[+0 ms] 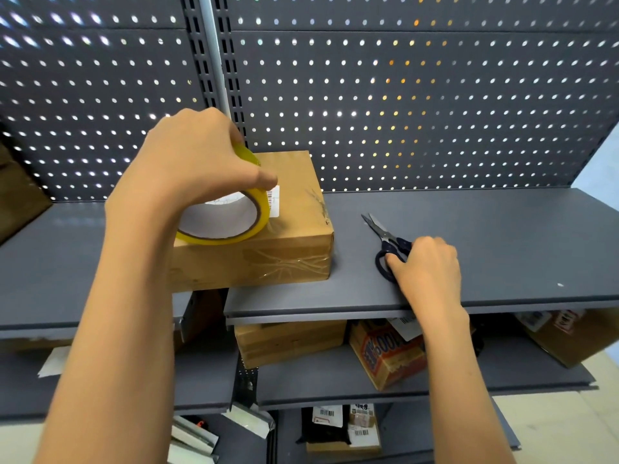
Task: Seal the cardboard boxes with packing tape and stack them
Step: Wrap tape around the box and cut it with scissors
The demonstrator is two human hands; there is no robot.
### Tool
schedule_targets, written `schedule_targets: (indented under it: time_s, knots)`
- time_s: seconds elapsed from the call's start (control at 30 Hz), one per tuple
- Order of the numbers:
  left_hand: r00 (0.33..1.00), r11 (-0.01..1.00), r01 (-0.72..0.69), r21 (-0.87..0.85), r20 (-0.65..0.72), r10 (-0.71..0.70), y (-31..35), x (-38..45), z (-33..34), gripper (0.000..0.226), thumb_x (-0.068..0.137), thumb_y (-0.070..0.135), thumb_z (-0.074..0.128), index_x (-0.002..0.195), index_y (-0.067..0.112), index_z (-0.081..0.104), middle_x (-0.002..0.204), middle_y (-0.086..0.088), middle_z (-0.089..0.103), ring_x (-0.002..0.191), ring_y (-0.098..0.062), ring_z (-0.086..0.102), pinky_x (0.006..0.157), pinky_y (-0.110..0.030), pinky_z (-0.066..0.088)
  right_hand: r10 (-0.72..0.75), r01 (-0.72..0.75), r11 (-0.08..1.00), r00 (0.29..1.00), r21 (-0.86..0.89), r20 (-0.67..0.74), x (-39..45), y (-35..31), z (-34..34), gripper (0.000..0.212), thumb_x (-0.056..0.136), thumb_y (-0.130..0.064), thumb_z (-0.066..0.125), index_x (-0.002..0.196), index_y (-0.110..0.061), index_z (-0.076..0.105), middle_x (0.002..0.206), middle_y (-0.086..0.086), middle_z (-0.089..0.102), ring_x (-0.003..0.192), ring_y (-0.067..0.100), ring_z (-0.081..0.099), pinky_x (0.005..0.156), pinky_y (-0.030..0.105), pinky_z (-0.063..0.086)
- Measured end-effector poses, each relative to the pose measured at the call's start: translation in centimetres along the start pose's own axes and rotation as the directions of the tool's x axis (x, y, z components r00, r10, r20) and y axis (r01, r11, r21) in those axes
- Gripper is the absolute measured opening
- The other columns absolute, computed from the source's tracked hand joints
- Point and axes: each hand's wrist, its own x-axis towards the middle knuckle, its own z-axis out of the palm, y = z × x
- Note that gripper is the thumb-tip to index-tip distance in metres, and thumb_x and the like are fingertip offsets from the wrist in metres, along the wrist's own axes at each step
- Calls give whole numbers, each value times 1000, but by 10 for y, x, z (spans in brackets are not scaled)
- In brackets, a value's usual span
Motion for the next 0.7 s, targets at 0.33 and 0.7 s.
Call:
schedule_targets:
  time_s: [0.33, 0.7]
  knots:
    - [1000, 1000, -8, 1, -20, 8, -4, -6, -2, 54, 68, 52, 75, 90, 4, 67, 80, -16, 62, 71, -27, 45, 58, -34, 34, -154, 166, 981, 981, 101, -120, -5, -12, -16, 33, 96, -27, 54, 119, -5, 60, 116, 14, 56, 108, 31, 51, 83, 38, 41]
    - [994, 964, -81, -255, 51, 97, -54, -34, -18, 42, 66, 57, 75, 69, 17, 64, 53, 3, 54, 46, -7, 43, 47, -21, 33, -496, 520, 851, 841, 74, -216, -16, -85, -31, 25, 99, -33, 46, 102, -13, 60, 103, 2, 59, 97, 24, 54, 76, 35, 39]
